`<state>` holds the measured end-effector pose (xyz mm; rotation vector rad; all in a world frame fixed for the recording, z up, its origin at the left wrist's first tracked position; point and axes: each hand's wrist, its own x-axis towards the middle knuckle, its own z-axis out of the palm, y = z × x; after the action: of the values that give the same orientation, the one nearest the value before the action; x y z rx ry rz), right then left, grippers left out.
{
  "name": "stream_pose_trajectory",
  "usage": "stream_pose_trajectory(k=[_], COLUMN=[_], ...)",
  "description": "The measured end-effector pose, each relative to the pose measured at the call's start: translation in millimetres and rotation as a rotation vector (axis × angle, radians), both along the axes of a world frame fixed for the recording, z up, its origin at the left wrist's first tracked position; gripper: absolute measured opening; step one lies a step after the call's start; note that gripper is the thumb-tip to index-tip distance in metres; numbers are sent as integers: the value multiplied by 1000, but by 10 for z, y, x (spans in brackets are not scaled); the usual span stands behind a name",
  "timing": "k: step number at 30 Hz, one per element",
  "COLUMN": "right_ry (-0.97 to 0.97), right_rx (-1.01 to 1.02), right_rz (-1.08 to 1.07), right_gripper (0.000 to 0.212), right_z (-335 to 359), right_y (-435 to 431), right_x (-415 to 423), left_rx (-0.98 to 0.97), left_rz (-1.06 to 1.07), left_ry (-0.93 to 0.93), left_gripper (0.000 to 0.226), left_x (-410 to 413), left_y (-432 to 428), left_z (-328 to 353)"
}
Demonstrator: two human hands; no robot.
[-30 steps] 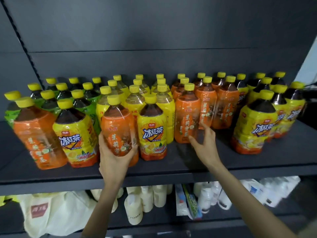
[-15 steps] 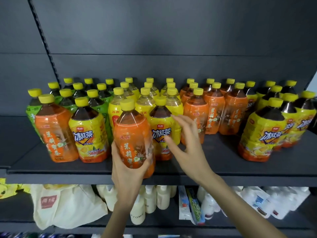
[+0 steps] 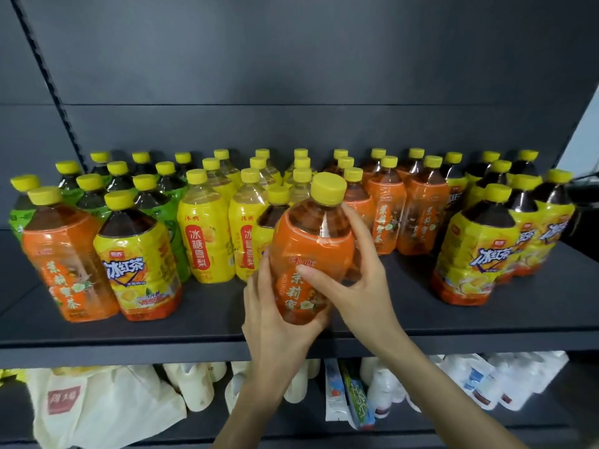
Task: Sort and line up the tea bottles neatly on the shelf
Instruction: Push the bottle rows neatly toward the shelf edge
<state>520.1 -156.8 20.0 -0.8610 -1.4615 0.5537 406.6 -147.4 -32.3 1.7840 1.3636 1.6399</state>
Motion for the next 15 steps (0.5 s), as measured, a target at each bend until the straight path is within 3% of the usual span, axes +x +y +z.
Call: stream_pose_trajectory(k=[4, 7, 11, 15], right_ry=[51, 104, 70, 22], right_rx=[-21, -43, -50, -90], right_rz=[-103, -145, -245, -354], right_gripper=[80, 77, 79, 85], right_z=[-52, -84, -77, -74], right_y=[7, 11, 68, 234], right_x=[250, 469, 796, 1125], left_rx=[-25, 8, 151, 192], left_rz=[-97, -188, 2, 171], left_ry=[120, 137, 89, 187], left_gripper=[105, 95, 81, 89], left_x=[188, 179, 78, 45], left_y=[37, 143, 365, 623], left_z=[-12, 2, 40, -16])
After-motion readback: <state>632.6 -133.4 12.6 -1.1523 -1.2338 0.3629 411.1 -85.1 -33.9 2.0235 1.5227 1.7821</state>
